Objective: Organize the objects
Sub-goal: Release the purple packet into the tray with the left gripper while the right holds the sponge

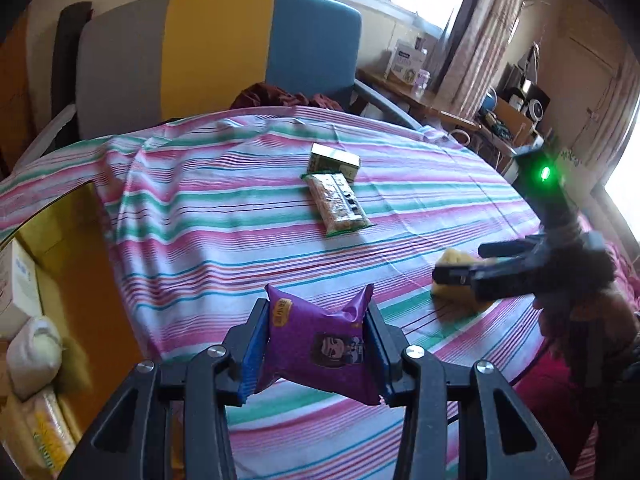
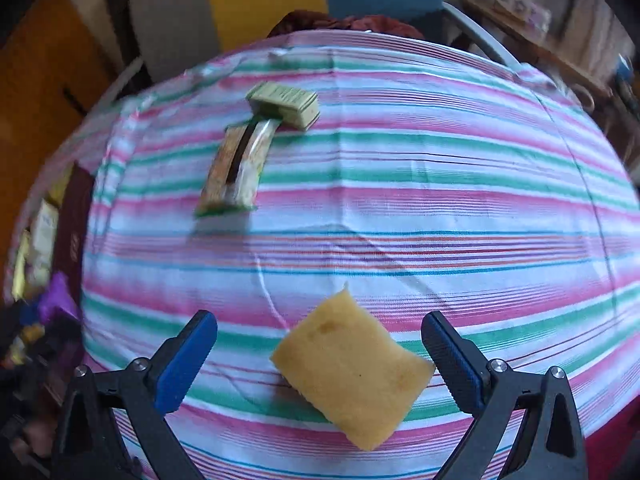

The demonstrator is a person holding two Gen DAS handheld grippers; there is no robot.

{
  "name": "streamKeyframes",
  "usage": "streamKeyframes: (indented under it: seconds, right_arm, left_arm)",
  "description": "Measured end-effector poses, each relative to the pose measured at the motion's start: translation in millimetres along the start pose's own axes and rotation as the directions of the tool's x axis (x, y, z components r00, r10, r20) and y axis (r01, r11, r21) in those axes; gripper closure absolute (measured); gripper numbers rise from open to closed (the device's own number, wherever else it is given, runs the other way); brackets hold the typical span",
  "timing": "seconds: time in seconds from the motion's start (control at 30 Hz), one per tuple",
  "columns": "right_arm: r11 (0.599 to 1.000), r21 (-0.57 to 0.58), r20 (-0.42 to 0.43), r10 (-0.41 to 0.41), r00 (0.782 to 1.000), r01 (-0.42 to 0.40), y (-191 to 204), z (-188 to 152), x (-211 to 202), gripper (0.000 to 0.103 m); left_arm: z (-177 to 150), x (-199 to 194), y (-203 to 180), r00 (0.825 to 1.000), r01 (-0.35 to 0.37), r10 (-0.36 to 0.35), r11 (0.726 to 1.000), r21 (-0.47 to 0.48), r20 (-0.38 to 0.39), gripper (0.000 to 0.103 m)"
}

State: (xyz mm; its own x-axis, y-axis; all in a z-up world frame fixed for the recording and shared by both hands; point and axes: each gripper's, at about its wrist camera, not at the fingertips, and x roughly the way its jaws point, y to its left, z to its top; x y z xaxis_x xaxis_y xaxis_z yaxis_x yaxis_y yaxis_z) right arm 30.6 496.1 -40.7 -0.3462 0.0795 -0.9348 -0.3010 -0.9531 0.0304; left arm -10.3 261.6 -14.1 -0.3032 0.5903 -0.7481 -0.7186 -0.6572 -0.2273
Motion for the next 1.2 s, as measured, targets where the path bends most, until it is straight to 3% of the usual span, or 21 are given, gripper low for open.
streamKeyframes:
  seconds: [0.1, 0.13, 0.17, 0.27, 0.4, 0.53, 0.6, 0.77, 0.83, 0.97, 1.07, 1.2]
  right_arm:
    - [0.997, -0.060, -0.039, -0.045, 0.998, 0.043, 3.6, -9.8, 13.6, 0.000]
    - [0.996, -0.060, -0.042, -0.062, 0.997, 0.059, 2.1, -12.1, 16.4, 0.008]
    - [0.994, -0.061, -0.039, -0.097, 0.995, 0.094, 0.5, -12.6, 17.6, 0.026]
    - [0.997, -0.029, -0.004, -0.075, 0.997, 0.075, -7.7, -10.6, 13.1, 0.036]
    - [0.996, -0.031, 0.013, -0.082, 0.997, 0.082, -7.7, -10.1, 12.8, 0.038]
    - [0.997, -0.021, 0.003, -0.071, 0.997, 0.071, -9.9, -9.0, 15.5, 0.038]
    - [0.998, -0.018, -0.011, -0.061, 0.998, 0.061, -5.6, -10.0, 18.2, 0.037]
    - [0.998, -0.016, 0.001, -0.068, 0.998, 0.068, -3.8, -10.0, 17.3, 0.039]
    - [0.997, -0.017, 0.007, -0.070, 0.998, 0.070, -2.7, -10.0, 16.8, 0.039]
    - [0.997, -0.029, 0.011, -0.074, 0.997, 0.075, -1.7, -7.3, 21.2, 0.039]
    - [0.997, -0.034, 0.013, -0.073, 0.997, 0.073, -2.2, -7.4, 21.4, 0.039]
    - [0.997, -0.039, 0.008, -0.064, 0.998, 0.065, -1.5, -8.1, 22.9, 0.040]
  left_arm:
    - [-6.1, -25.8, 20.7, 0.999, 0.001, 0.001, 0.999, -0.046, 0.038, 0.058]
    - [-9.3, -36.5, 30.1, 0.998, -0.003, 0.006, 0.998, -0.066, 0.055, 0.058]
    - [-12.2, -44.4, 38.1, 0.998, -0.008, 0.014, 0.996, -0.085, 0.067, 0.058]
    - [-23.7, -72.5, 74.5, 0.992, -0.050, 0.069, 0.984, -0.171, 0.105, 0.058]
    - [-40.8, -97.1, 133.6, 0.981, -0.116, 0.160, 0.938, -0.327, 0.112, 0.058]
    - [-42.7, -101.2, 174.4, 0.978, -0.111, 0.178, 0.885, -0.451, 0.109, 0.058]
    - [-33.7, -99.0, 182.5, 0.973, -0.125, 0.199, 0.880, -0.459, 0.116, 0.058]
    - [1.0, -72.4, 186.6, 0.969, -0.149, 0.214, 0.902, -0.405, 0.121, 0.058]
    - [13.1, -59.0, 192.7, 0.964, -0.177, 0.240, 0.899, -0.400, 0.113, 0.058]
    - [32.9, -21.8, 208.6, 0.962, -0.238, 0.271, 0.891, -0.387, 0.032, 0.056]
    - [39.0, 5.2, 216.8, 0.947, -0.308, 0.319, 0.883, -0.355, -0.028, 0.053]
    - [38.9, 22.2, 226.4, 0.939, -0.343, 0.334, 0.874, -0.345, -0.085, 0.051]
